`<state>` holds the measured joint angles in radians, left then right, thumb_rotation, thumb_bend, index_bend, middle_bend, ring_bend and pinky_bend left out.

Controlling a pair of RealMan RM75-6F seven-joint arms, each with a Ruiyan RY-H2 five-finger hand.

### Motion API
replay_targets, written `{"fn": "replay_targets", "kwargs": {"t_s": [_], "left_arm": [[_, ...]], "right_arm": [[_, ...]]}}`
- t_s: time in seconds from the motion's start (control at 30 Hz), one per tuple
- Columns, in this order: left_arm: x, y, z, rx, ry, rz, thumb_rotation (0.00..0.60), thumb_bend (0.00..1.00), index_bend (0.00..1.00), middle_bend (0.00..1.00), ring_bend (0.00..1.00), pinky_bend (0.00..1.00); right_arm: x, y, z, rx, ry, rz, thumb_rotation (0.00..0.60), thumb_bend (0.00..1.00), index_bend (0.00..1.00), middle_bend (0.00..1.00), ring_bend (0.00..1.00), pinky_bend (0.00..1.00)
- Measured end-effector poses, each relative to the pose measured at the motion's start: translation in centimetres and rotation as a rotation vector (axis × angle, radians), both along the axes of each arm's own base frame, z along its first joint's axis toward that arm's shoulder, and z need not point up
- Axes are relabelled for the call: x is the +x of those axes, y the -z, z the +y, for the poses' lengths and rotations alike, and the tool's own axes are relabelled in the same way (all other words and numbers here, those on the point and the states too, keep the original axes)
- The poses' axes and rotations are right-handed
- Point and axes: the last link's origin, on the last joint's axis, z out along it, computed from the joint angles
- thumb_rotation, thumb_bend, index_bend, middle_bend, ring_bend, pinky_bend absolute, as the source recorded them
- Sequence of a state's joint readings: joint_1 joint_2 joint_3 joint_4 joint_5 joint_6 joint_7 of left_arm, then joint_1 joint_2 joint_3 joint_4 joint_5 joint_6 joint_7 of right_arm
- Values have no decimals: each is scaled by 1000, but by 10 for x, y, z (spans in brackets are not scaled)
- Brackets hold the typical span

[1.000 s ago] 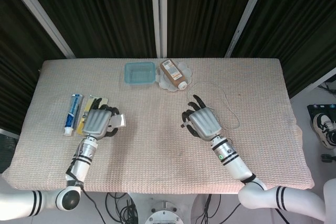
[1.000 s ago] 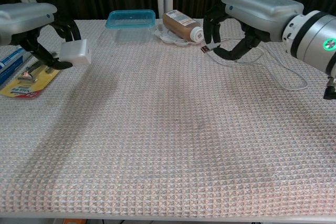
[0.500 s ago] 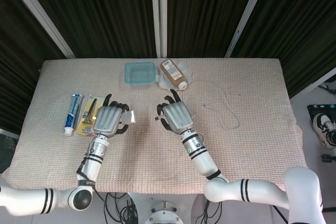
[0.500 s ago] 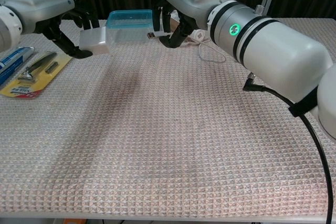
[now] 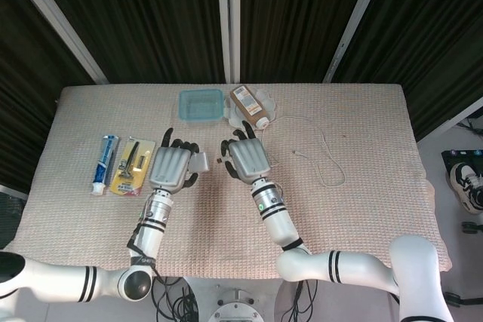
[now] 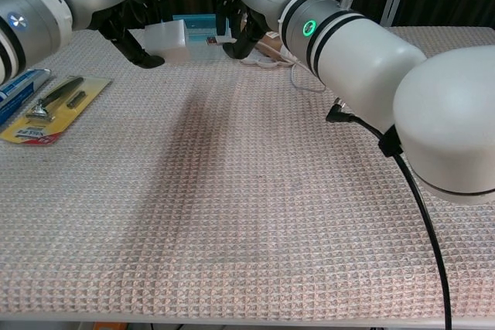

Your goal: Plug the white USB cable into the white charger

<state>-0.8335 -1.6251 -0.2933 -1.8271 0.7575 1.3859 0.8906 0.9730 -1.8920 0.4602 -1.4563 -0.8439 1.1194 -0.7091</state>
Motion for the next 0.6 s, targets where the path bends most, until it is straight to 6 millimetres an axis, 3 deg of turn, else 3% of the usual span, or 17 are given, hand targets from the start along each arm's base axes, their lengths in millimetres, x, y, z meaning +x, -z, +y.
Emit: {"fn": "replay_targets", "kwargs": {"t_s": [0.6], "left_arm": [[13, 7, -1, 16, 15, 57, 600, 246, 497, 485, 263, 0]], "right_arm": [[8, 6, 0, 4, 12, 4, 600, 365, 599, 514, 208, 0]]}}
